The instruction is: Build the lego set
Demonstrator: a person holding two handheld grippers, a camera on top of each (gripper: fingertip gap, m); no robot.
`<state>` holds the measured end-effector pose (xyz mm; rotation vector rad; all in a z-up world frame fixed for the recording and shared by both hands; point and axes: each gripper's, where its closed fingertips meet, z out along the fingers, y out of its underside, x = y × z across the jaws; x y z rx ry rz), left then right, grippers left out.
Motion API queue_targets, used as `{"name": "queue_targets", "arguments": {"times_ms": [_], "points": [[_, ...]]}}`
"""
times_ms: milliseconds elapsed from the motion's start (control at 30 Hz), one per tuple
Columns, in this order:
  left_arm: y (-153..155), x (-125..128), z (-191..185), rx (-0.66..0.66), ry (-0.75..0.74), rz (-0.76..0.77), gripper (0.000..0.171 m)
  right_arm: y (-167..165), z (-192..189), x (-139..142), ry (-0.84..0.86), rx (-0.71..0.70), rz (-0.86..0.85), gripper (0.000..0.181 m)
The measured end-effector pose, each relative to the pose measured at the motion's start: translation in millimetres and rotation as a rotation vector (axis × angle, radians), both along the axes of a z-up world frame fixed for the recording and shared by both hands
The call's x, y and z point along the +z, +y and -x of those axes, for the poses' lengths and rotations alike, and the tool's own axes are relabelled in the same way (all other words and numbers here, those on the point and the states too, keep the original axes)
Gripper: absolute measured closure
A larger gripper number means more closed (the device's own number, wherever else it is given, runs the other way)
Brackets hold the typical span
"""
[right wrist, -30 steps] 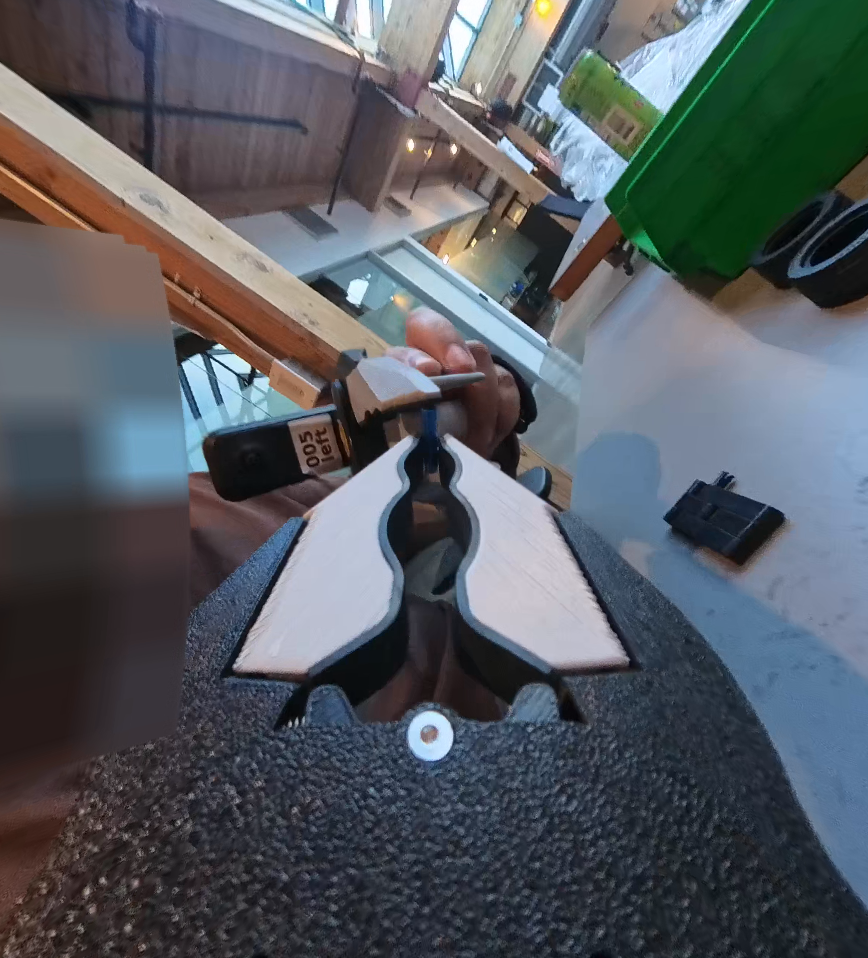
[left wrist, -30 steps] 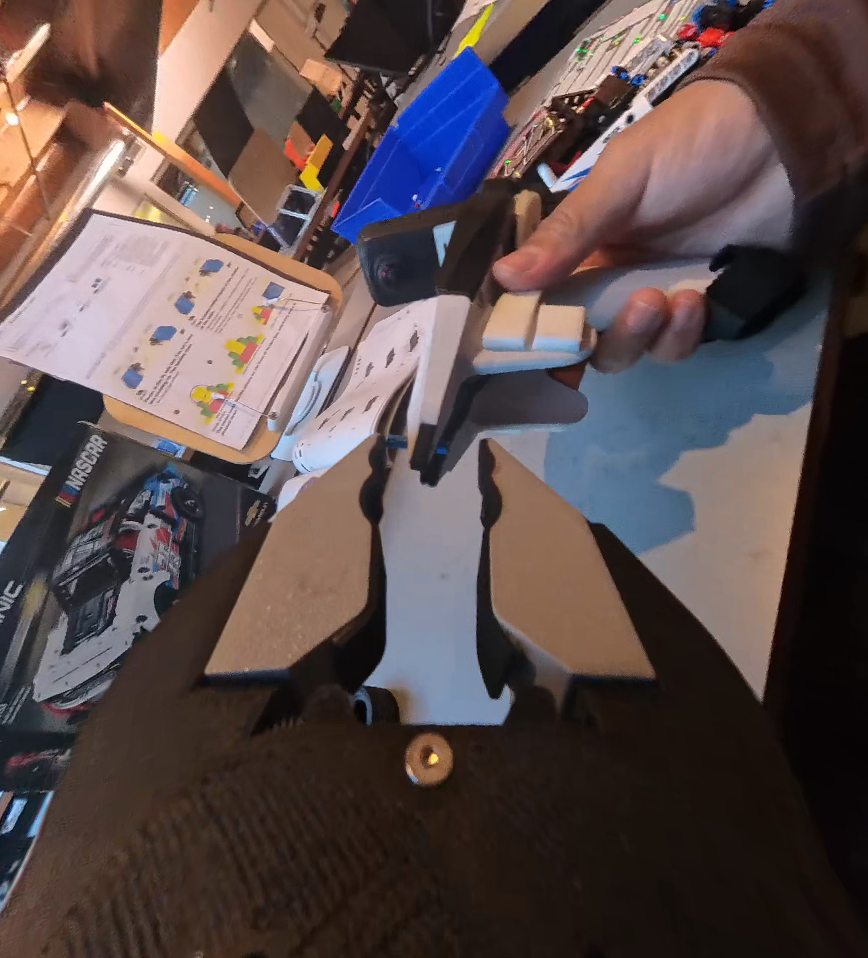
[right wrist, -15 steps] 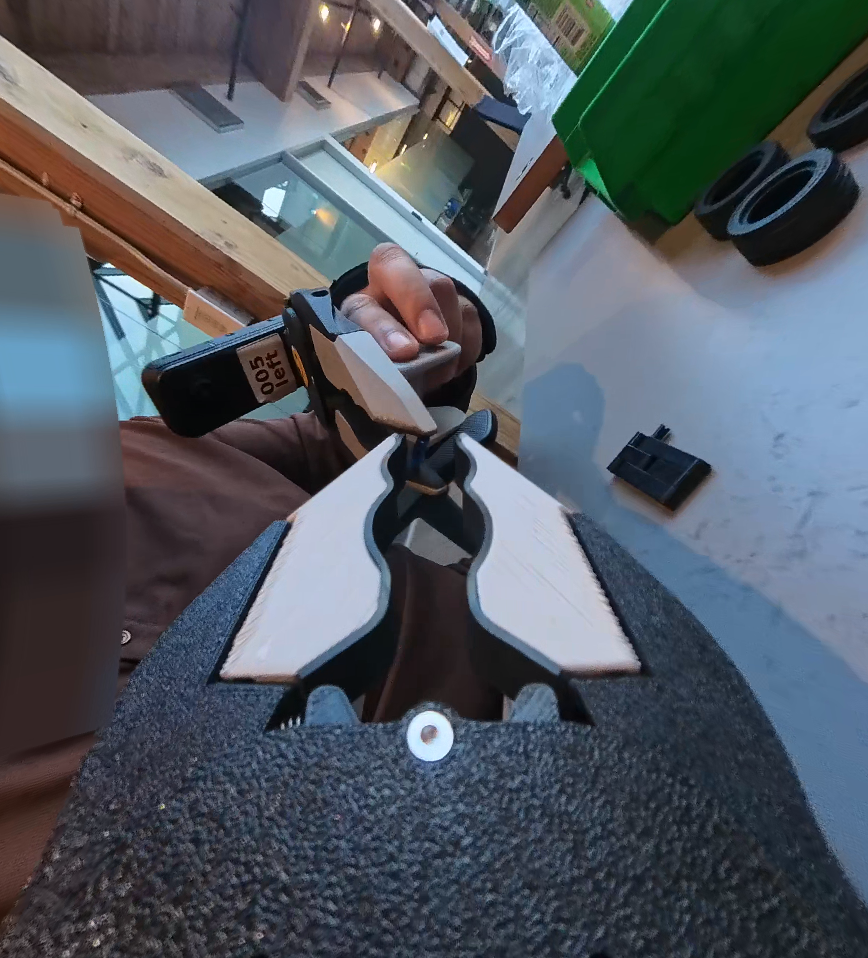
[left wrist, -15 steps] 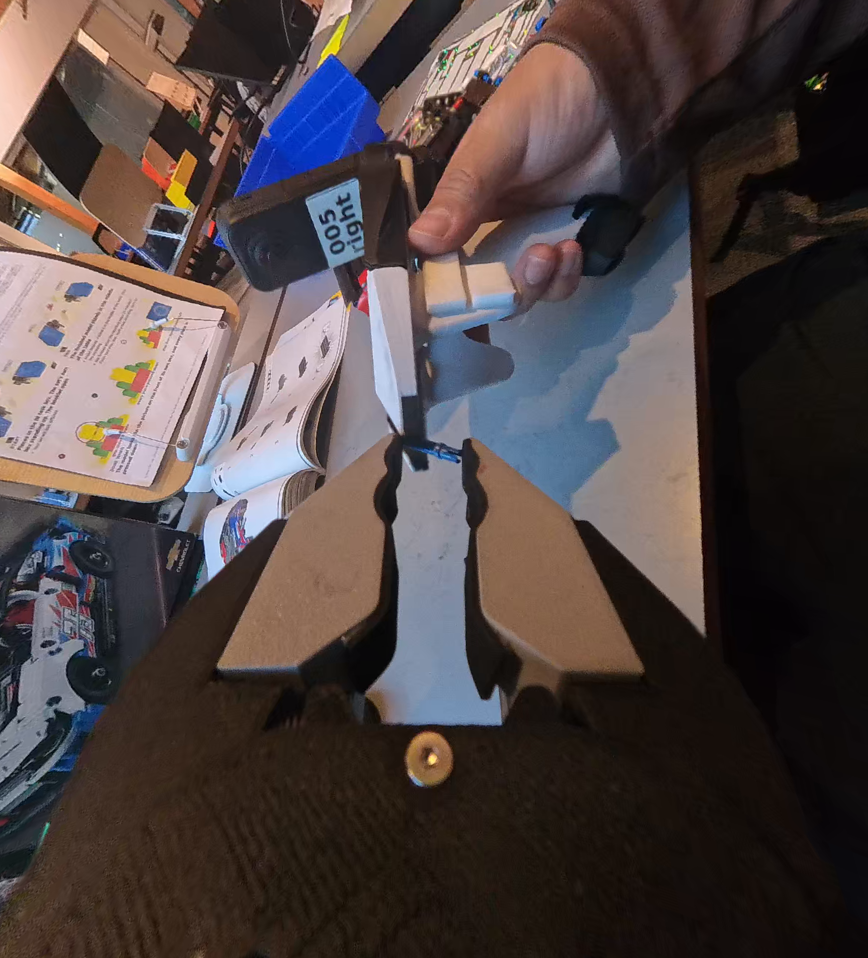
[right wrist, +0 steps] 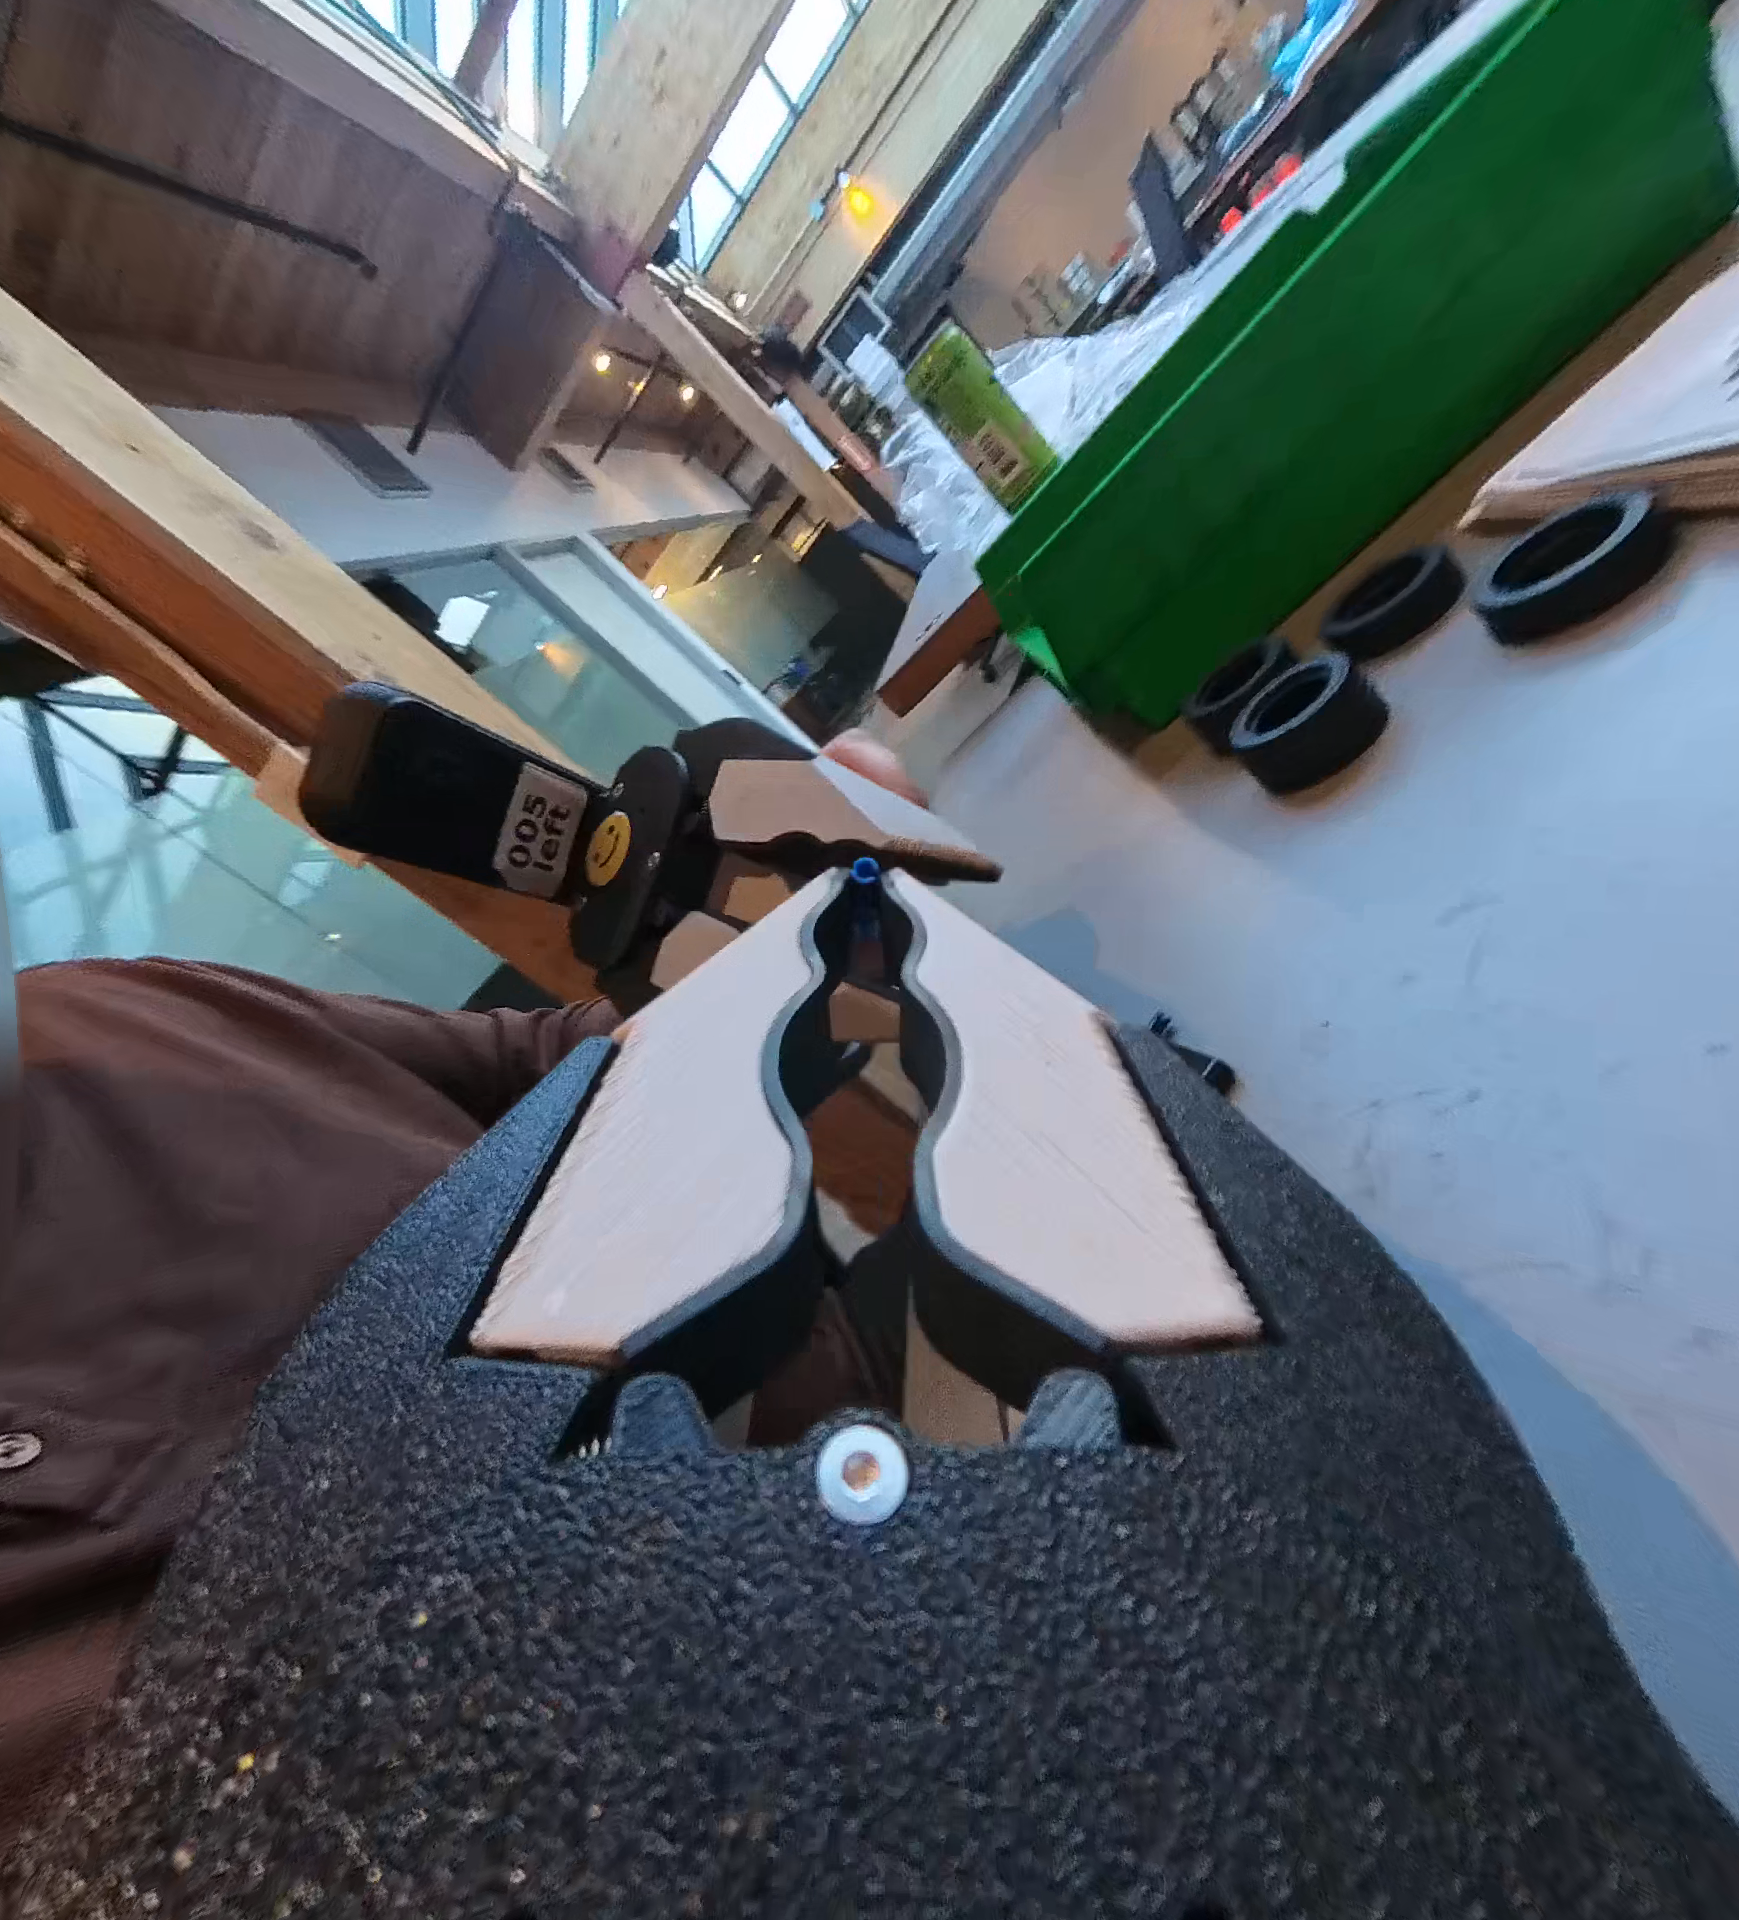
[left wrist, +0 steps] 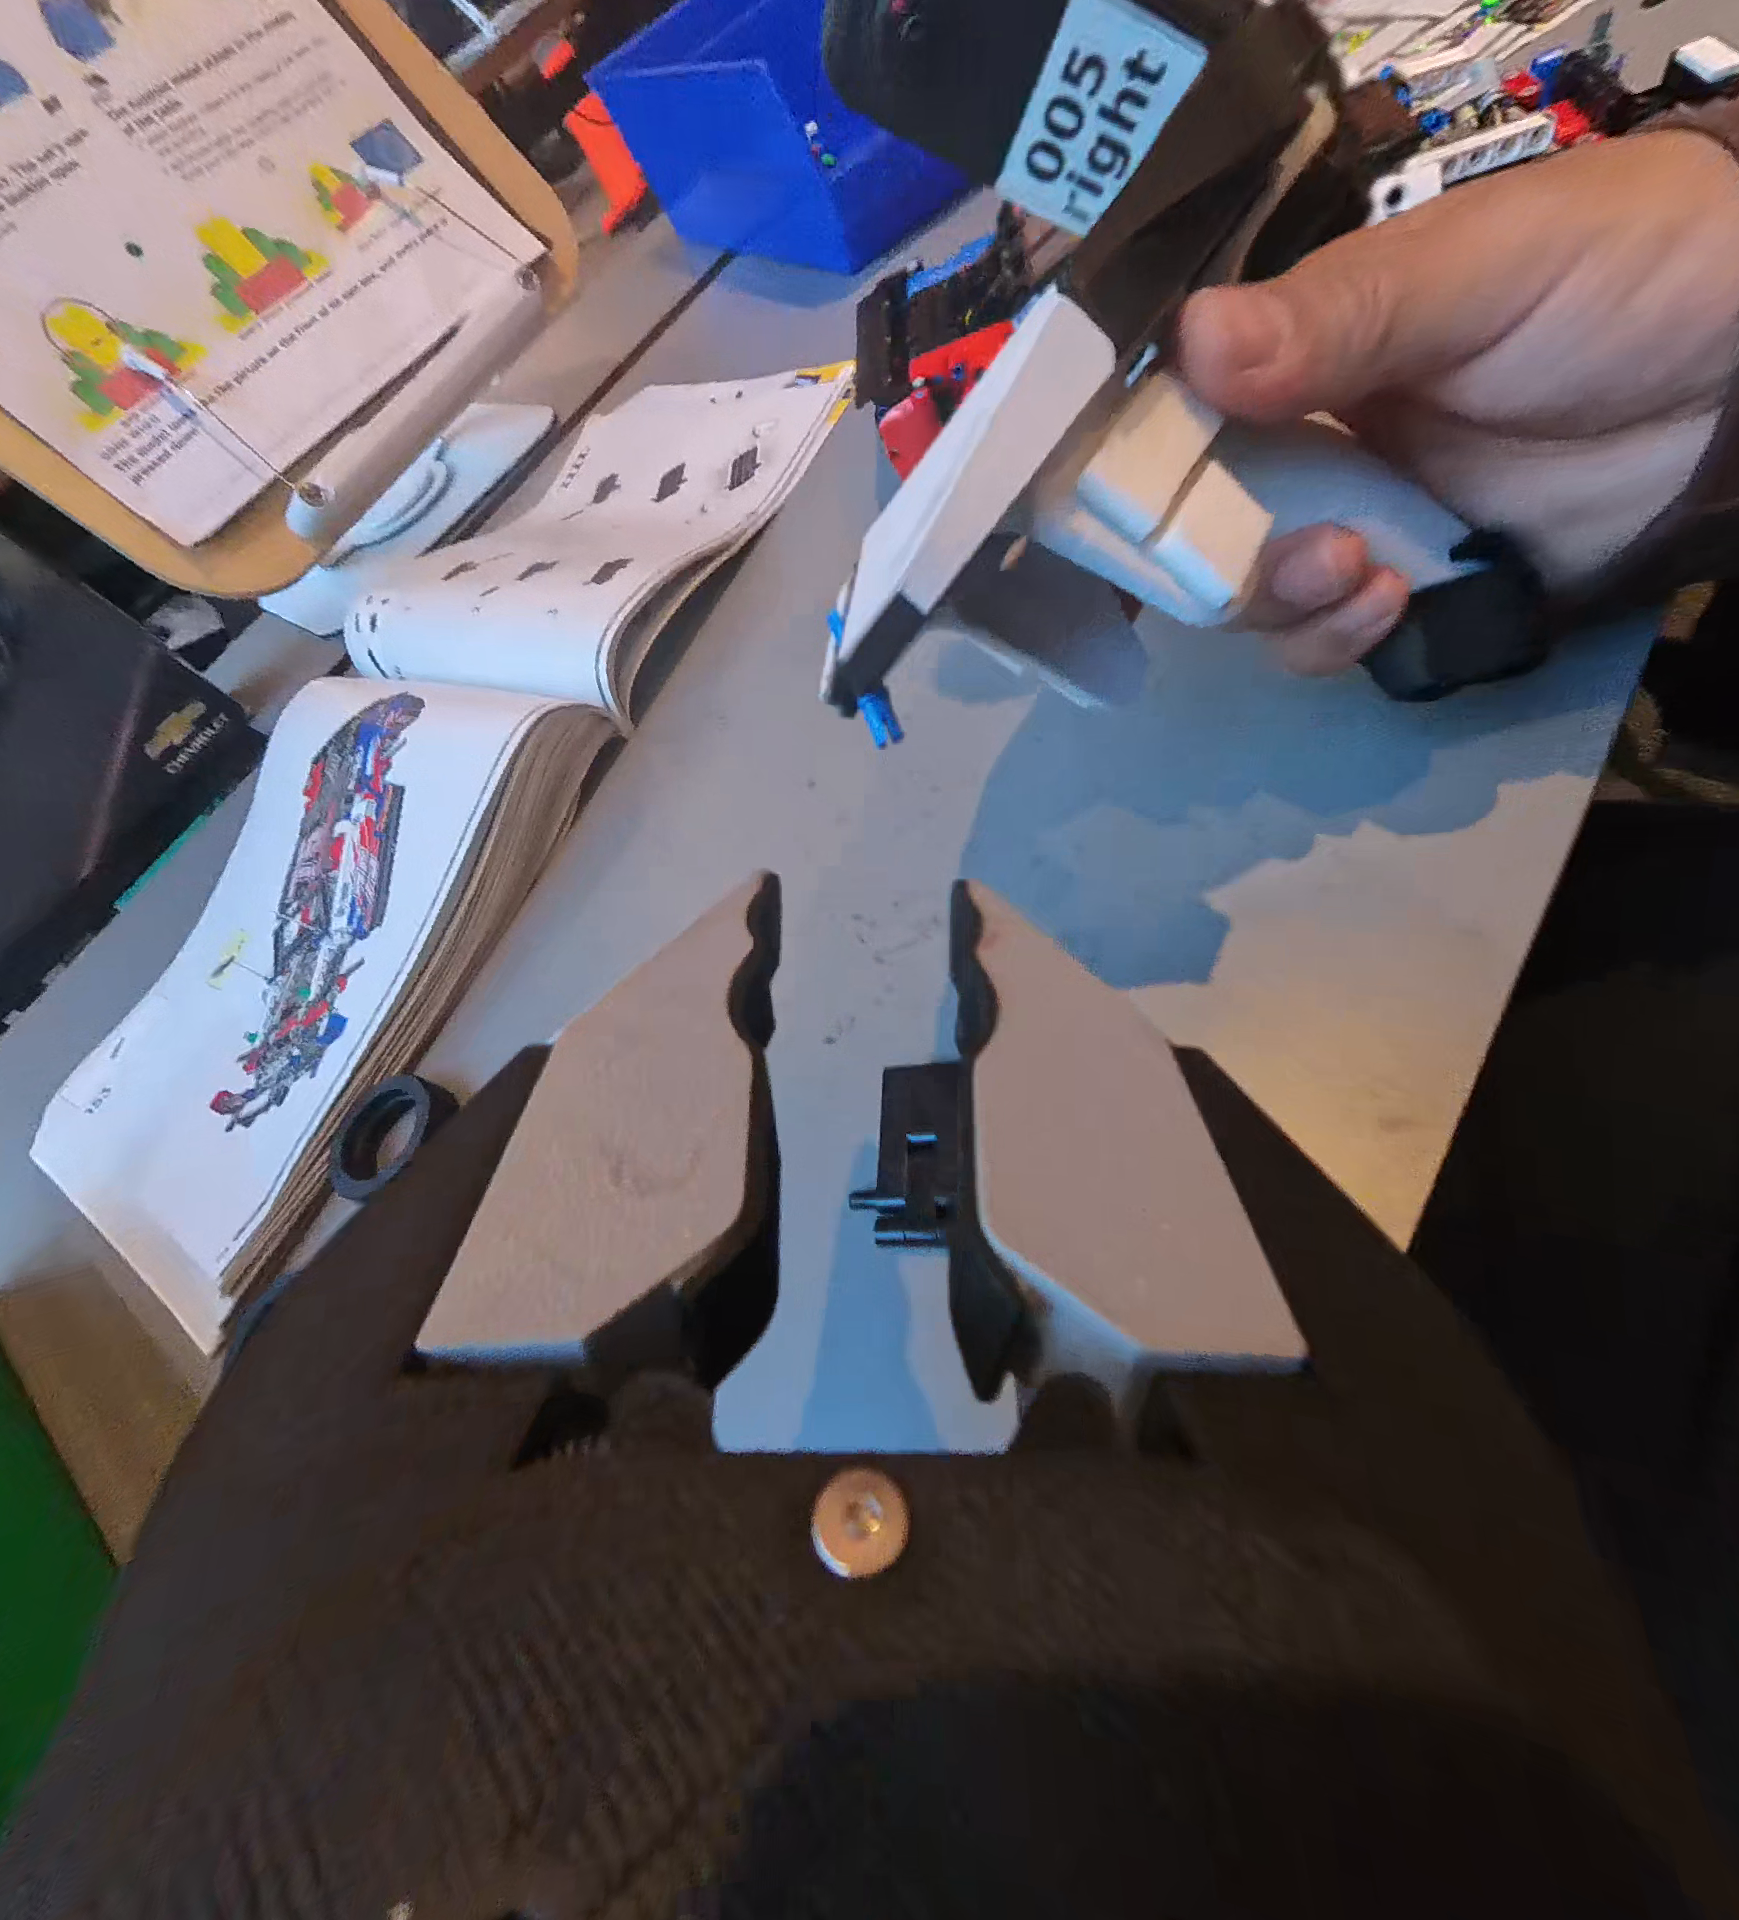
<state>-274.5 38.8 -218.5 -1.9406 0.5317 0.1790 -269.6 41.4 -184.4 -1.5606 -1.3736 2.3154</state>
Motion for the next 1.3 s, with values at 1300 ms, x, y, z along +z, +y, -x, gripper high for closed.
{"name": "queue_targets", "arguments": {"times_ms": [1300], "points": [[42,19,-6,-0.114,-0.111,-0.080,0.170,26,11,2,0.106,-0.321,-0.294,0.177]]}}
